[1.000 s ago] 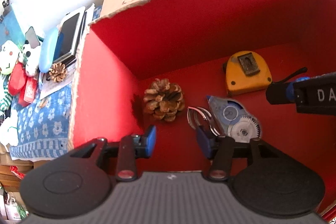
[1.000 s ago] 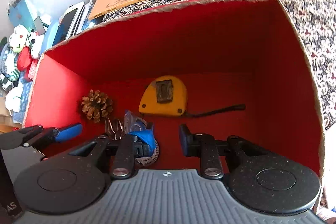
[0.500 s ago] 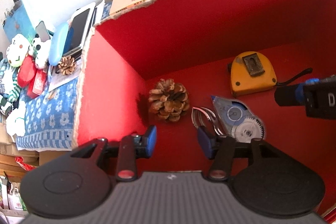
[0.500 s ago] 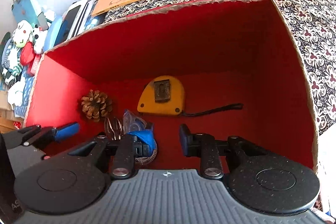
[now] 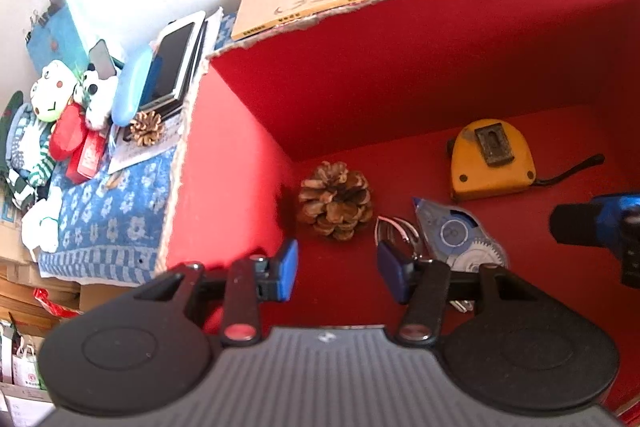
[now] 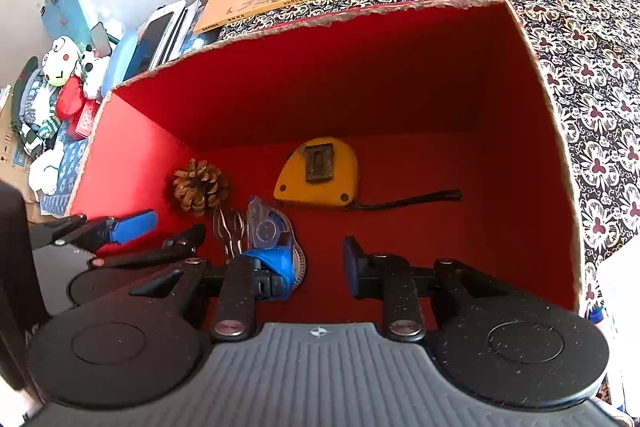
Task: Organize rigid objects
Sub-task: 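Withdraw the open right tool up out of the red box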
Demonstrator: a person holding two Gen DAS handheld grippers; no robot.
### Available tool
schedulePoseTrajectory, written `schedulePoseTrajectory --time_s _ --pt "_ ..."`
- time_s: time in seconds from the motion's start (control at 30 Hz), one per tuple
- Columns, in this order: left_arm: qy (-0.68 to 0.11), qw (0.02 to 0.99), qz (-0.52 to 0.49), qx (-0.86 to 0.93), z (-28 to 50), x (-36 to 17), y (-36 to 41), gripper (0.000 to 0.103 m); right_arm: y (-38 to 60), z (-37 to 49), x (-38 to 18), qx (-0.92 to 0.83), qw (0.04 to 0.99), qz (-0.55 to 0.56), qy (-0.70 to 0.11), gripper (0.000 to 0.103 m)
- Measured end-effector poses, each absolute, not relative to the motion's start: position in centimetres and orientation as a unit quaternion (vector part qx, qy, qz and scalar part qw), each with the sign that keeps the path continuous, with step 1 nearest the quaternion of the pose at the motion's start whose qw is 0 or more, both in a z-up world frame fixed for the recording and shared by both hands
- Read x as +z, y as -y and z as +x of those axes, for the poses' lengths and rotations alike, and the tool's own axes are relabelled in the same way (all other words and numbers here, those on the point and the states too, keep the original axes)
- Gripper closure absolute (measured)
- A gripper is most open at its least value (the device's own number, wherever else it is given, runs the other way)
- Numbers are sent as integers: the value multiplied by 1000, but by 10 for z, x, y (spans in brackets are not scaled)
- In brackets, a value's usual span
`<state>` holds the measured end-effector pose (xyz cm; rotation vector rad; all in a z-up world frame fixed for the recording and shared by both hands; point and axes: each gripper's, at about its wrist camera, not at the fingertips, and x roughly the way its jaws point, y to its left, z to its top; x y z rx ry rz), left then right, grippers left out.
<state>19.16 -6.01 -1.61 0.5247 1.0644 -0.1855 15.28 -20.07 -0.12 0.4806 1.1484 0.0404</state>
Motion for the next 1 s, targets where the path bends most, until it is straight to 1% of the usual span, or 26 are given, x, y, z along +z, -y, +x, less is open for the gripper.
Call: schedulePoseTrajectory --time_s 0.43,0.5,0.73,1.0 --pt "-479 841 240 -77 177 3 62 41 197 137 10 10 821 215 -529 93" --pt "-481 840 240 -74 175 5 61 39 195 136 10 8 822 211 -529 93" --pt "-487 839 234 -69 168 9 58 38 192 130 6 -1 820 214 -531 93" --pt "-474 854 202 -65 154 31 52 37 194 120 16 -7 827 227 -514 92"
